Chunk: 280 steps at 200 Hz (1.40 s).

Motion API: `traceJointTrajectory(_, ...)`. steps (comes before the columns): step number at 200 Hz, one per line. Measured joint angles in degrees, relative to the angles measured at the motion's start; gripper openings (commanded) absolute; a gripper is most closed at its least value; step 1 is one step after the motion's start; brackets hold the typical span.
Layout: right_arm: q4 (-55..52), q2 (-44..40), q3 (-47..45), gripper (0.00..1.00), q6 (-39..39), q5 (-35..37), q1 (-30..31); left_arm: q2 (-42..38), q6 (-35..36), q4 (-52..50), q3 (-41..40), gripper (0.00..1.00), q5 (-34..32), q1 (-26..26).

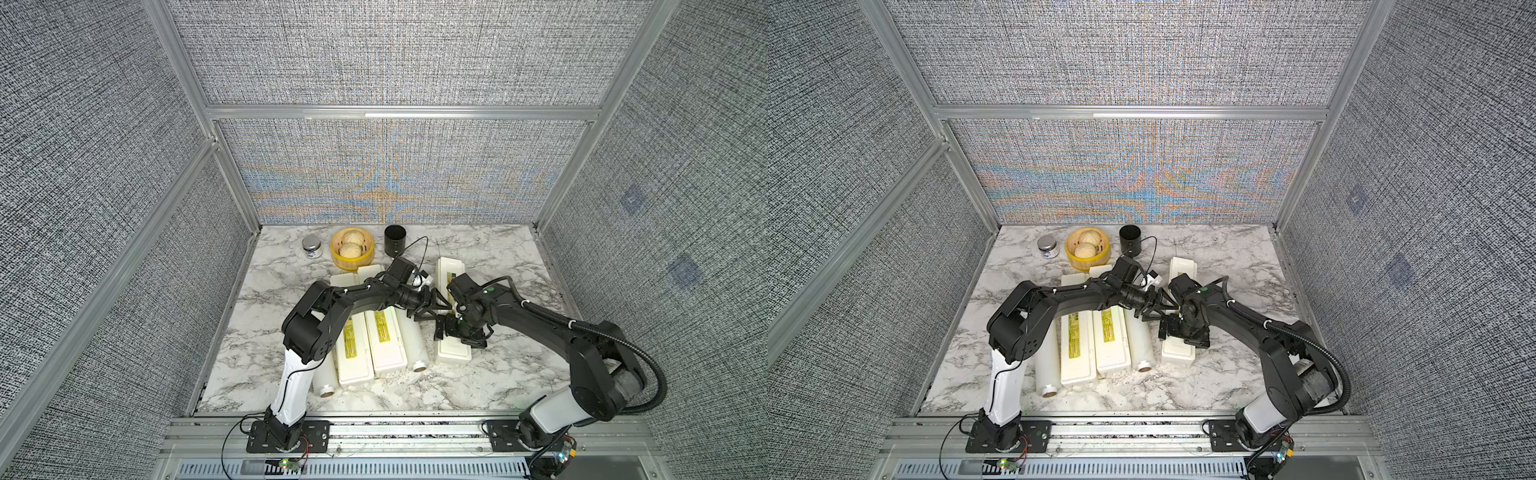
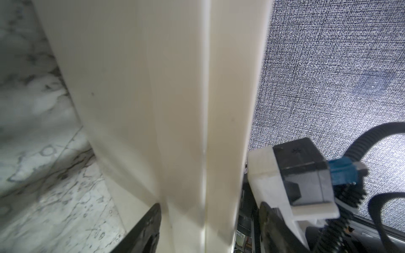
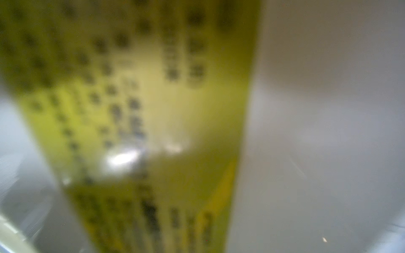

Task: Put plastic wrap rolls into dispensers
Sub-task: Close the lid on the plastic wrap cutting box.

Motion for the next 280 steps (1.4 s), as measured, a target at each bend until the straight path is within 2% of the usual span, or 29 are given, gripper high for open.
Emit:
traceJointTrajectory(27, -0.70, 0.28, 0.44, 0.99, 0.33, 0.28, 0.02, 0.13, 1.29, -0.44, 0.09, 0.69, -0.55, -0.09)
traceJointTrajectory(38, -0.87, 0.28, 0.59, 0.99, 0.04, 0.22, 0.09, 0.72, 3.26, -0.83, 0.00, 0.68, -3.17, -0.20)
traceJointTrajectory(89, -2.08, 0.20, 1.07, 0.99, -0.79, -1.01, 0.11, 1.53, 7.28, -0.28, -0.76, 0.67, -1.40, 0.52)
traceJointTrajectory(203, -8.31, -3.96, 3.89, 0.99, -4.90, -1.68, -0.35, 1.40, 8.31, -2.12, -0.02, 0.67, -1.42, 0.59)
traceJointTrajectory(280, -7.80, -8.17, 0.79, 0.98, -7.02, -3.96, -4.37, 1.66, 8.04, -1.57, -0.09, 0.67, -0.61, 0.68)
